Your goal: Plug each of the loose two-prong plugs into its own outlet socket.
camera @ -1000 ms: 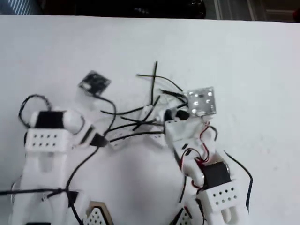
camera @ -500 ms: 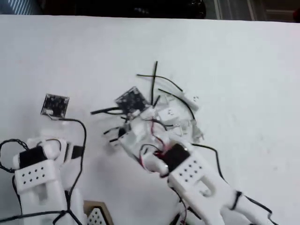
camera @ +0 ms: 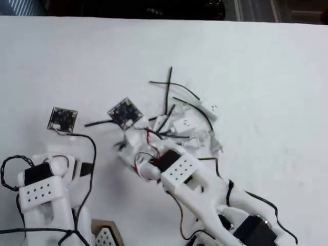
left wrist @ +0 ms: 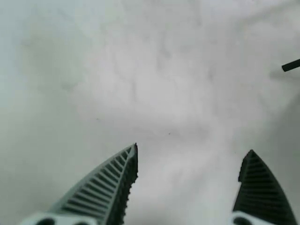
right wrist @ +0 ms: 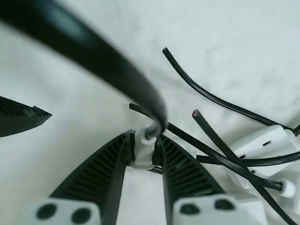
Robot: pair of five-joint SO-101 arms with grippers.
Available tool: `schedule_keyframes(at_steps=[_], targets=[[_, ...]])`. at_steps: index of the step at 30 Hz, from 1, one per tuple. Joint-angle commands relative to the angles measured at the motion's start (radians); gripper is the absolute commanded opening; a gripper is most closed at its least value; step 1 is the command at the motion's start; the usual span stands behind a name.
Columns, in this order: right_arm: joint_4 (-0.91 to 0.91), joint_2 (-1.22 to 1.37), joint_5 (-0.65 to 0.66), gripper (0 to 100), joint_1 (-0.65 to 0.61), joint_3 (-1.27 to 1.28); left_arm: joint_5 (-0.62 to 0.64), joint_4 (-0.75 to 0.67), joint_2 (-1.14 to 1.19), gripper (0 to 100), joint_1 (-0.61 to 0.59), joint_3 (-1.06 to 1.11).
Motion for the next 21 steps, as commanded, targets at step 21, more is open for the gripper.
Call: schedule_keyframes(at_steps=[21], targets=[[-0.124, 0.015, -0.126, 1.7, -0.041, 0.048, 0.009, -0.038, -0.025, 34, -0.077, -0.002]])
